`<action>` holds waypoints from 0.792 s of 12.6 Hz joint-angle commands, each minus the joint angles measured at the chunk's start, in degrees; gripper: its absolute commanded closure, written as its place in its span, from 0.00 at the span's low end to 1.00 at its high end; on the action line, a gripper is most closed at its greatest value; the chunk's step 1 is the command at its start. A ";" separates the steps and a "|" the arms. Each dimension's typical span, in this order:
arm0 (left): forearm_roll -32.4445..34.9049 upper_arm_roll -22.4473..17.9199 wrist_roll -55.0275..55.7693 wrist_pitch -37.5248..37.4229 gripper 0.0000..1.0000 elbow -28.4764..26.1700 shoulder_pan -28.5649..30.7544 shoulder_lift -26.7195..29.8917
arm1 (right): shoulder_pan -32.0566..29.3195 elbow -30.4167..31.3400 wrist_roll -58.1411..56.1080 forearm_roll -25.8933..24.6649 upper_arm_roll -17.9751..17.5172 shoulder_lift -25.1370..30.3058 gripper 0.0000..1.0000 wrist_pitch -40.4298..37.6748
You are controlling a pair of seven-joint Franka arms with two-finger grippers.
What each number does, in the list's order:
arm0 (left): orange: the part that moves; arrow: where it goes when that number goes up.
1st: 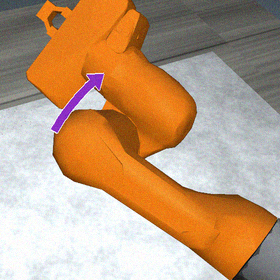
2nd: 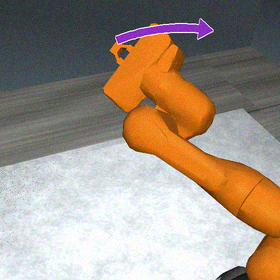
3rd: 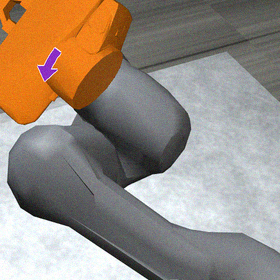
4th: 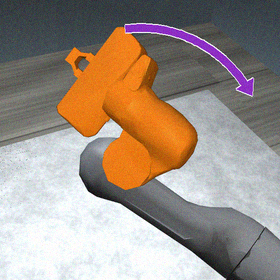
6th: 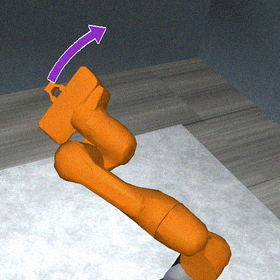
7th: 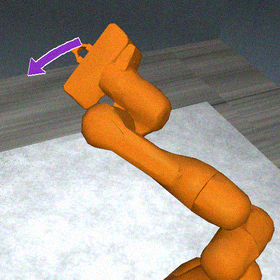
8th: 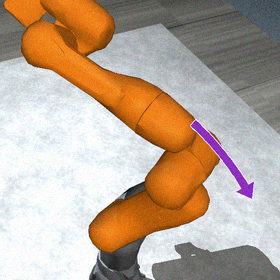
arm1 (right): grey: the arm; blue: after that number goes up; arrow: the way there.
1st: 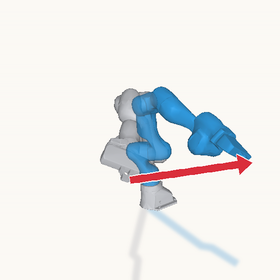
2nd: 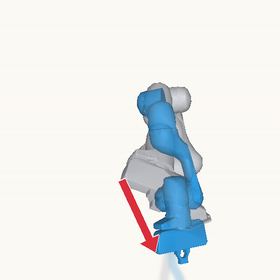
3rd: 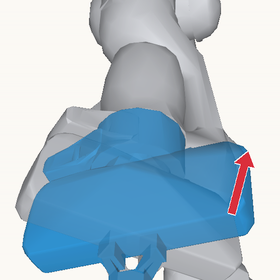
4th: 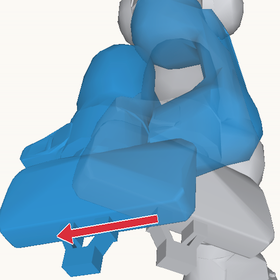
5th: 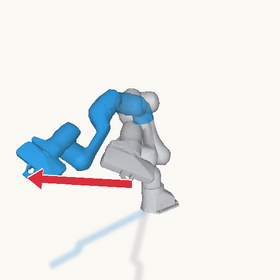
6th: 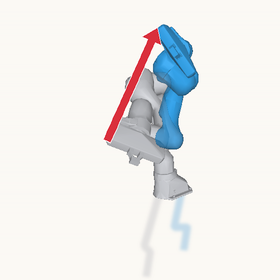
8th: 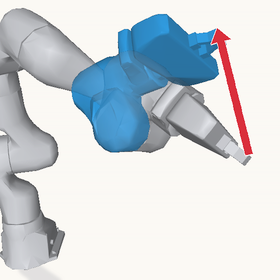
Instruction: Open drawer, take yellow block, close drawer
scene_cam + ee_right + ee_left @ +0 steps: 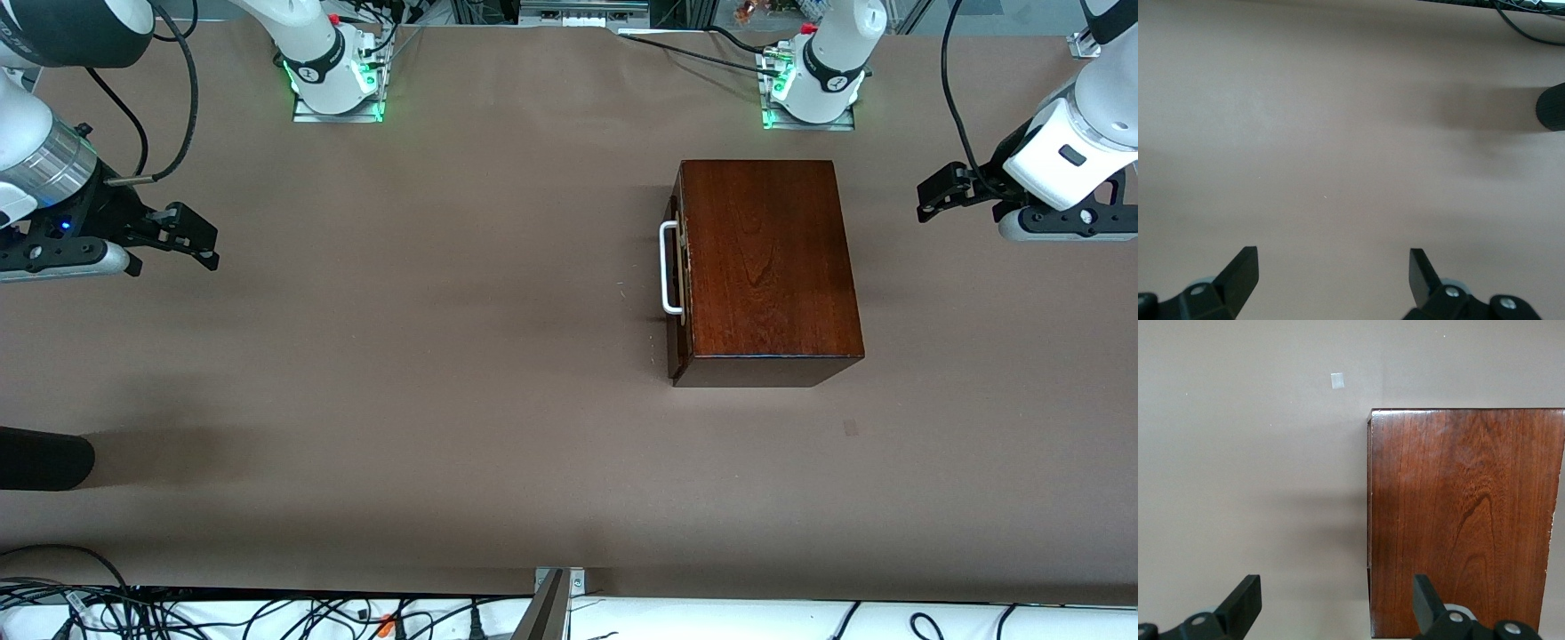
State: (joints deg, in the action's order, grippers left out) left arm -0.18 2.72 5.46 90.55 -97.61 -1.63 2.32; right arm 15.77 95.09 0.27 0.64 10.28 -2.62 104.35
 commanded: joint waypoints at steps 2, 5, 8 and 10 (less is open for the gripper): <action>-0.96 0.18 -0.01 -1.60 0.00 3.04 -0.04 -1.44 | -0.12 -0.96 0.52 1.03 -0.17 -0.36 0.00 -0.55; -1.05 0.19 -0.19 -3.96 0.00 3.21 -0.04 -1.88 | -0.21 -0.96 0.52 1.12 -0.08 -0.36 0.00 -0.64; -0.87 0.27 -0.54 -7.14 0.00 3.21 -0.56 -2.93 | -0.21 -0.96 0.52 1.12 -0.08 -0.36 0.00 -0.64; -0.62 2.71 0.51 -6.88 0.00 3.39 -1.96 -3.28 | -0.21 -0.96 0.43 1.12 0.00 -0.36 0.00 -0.64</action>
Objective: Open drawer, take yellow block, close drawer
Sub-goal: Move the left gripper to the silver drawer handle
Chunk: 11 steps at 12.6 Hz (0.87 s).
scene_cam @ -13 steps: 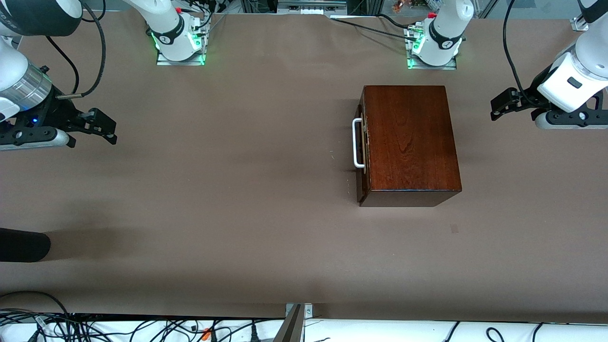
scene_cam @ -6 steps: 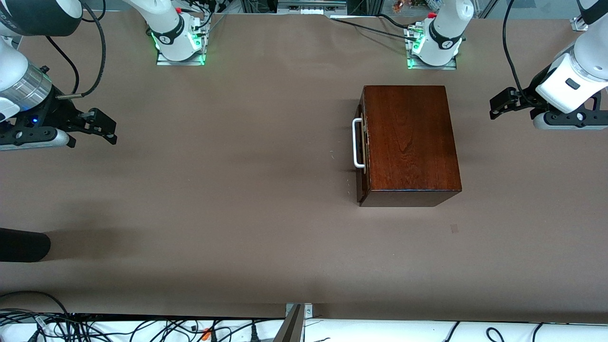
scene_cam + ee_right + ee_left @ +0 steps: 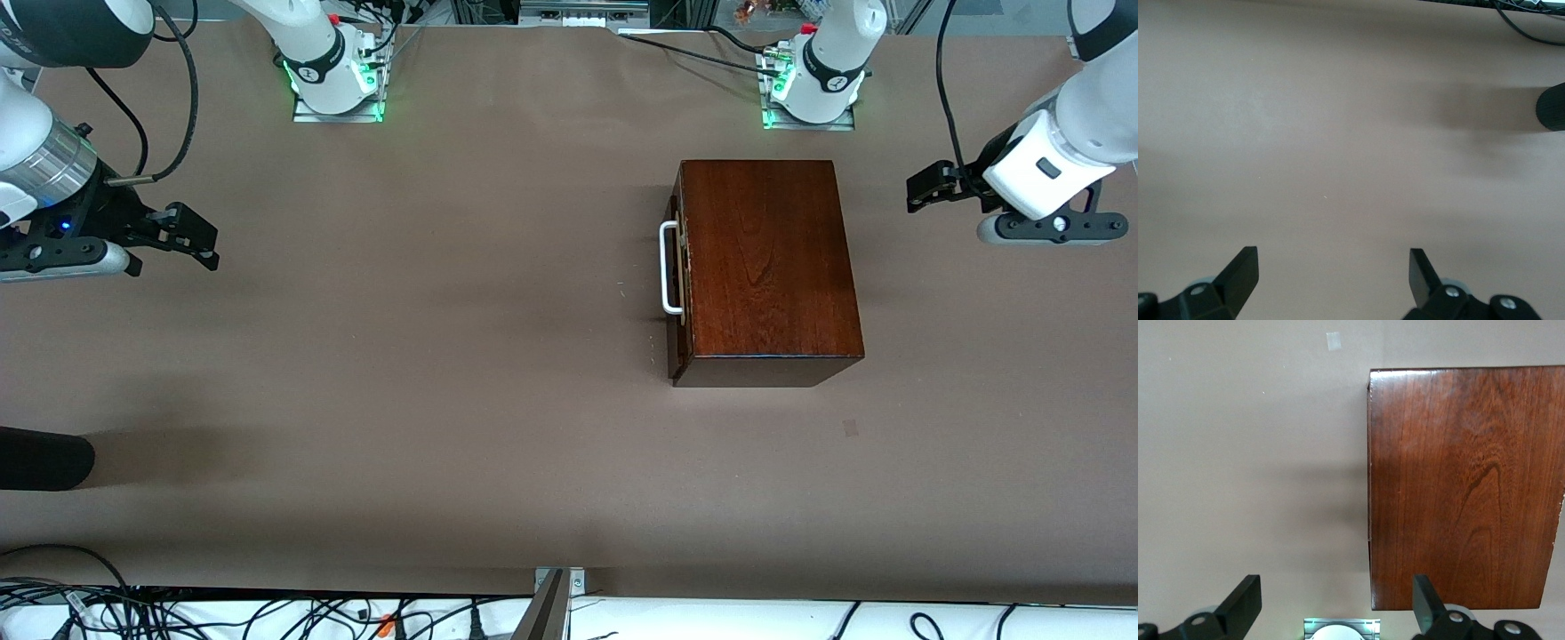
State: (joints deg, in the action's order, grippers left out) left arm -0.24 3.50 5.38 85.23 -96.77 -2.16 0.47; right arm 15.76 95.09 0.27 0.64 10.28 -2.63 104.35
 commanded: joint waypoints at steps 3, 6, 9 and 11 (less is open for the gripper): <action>-0.20 9.14 8.11 -1.38 0.00 5.96 -2.24 -5.64 | -0.21 -0.96 0.52 1.11 0.00 -0.36 0.00 -0.63; 0.06 13.64 20.16 -1.03 0.00 11.67 -6.52 -13.01 | -0.21 -0.96 0.52 1.11 0.00 -0.36 0.00 -0.63; 5.31 13.56 27.04 1.06 0.00 13.01 -15.30 -18.04 | -0.21 -0.96 0.52 1.11 0.00 -0.36 0.00 -0.63; 8.75 13.56 30.72 4.84 0.00 13.01 -20.76 -21.11 | -0.21 -0.96 0.52 1.11 0.00 -0.36 0.00 -0.63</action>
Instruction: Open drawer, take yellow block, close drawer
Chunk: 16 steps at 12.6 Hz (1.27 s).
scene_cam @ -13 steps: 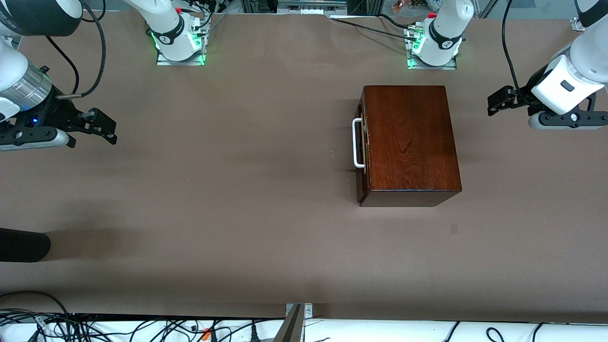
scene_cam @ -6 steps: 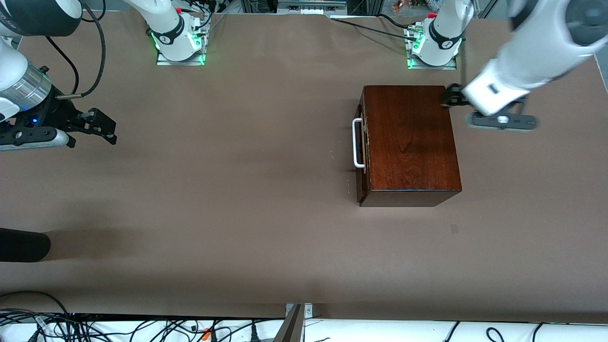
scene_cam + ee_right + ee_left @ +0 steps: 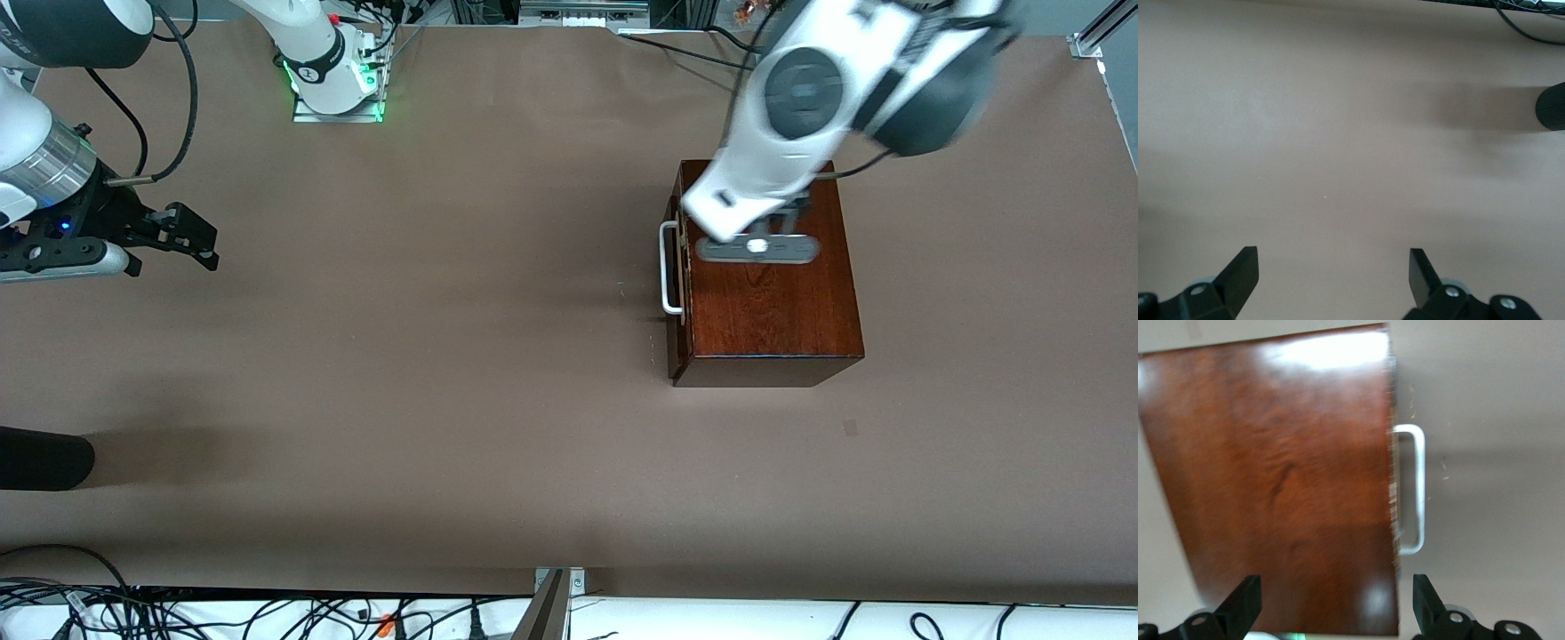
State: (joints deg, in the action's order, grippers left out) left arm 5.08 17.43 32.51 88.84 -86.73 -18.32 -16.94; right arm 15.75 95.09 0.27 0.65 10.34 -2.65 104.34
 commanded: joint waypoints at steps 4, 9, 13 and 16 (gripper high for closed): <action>13.45 -0.47 15.01 6.26 0.00 2.97 -13.39 -9.68 | -0.19 -0.96 0.52 1.11 -0.05 -0.42 0.00 -0.54; 17.93 -0.47 22.77 11.27 0.00 2.28 -16.75 -15.22 | -0.19 -0.96 0.52 1.11 -0.05 -0.42 0.00 -0.54; 18.21 -0.47 22.86 11.18 0.00 1.05 -16.40 -16.80 | -0.19 -0.96 0.52 1.11 -0.05 -0.34 0.00 -0.54; 18.13 -0.73 23.30 10.83 0.00 -0.10 -15.96 -16.89 | -0.19 -0.96 0.52 1.11 0.03 -0.42 0.00 -0.54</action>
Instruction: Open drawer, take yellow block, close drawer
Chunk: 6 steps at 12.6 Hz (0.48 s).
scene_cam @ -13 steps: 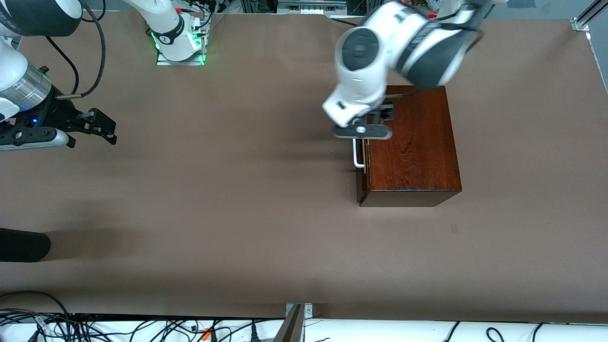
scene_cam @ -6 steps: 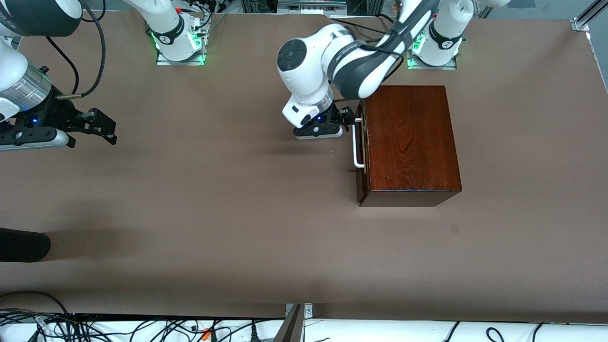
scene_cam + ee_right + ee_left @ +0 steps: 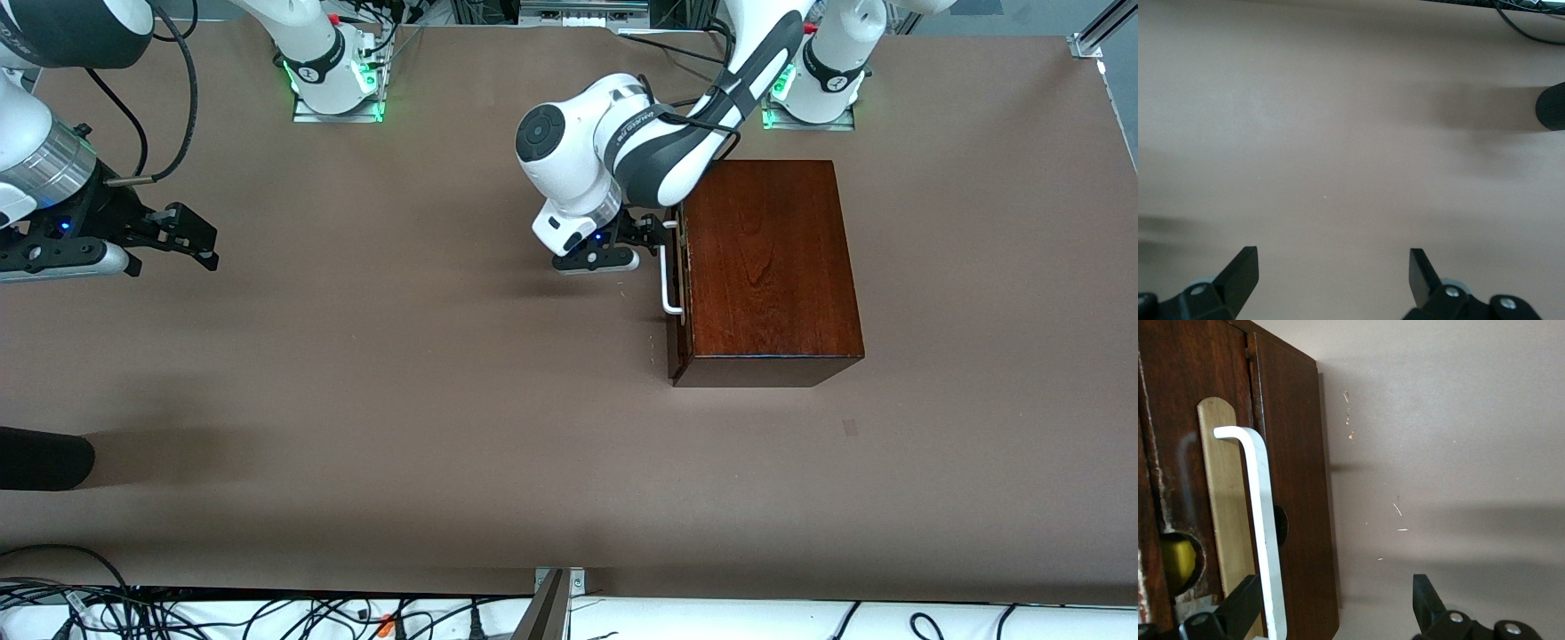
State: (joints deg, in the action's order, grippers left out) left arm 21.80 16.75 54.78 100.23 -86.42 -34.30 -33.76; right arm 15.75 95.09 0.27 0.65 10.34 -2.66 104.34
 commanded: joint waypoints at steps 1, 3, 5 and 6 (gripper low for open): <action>1.49 -0.14 1.03 -0.47 0.00 -1.11 0.03 -0.07 | -0.19 -0.96 0.52 1.11 0.03 -0.41 0.00 -0.63; 1.49 -0.23 1.64 -0.47 0.00 -1.81 0.03 -0.07 | -0.28 -0.96 0.52 1.11 0.03 -0.41 0.00 -0.63; 2.37 -0.67 1.65 -0.30 0.00 -2.69 0.11 -0.34 | -0.28 -0.96 0.52 1.11 0.03 -0.32 0.00 -0.63; 2.46 -0.67 1.73 -0.30 0.00 -2.70 0.20 -0.51 | -0.28 -0.96 0.52 1.11 0.03 -0.41 0.00 -0.63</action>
State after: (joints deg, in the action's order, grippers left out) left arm 22.34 16.07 55.56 100.14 -88.38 -34.27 -34.41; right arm 15.75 95.10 0.27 0.65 10.39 -2.67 104.34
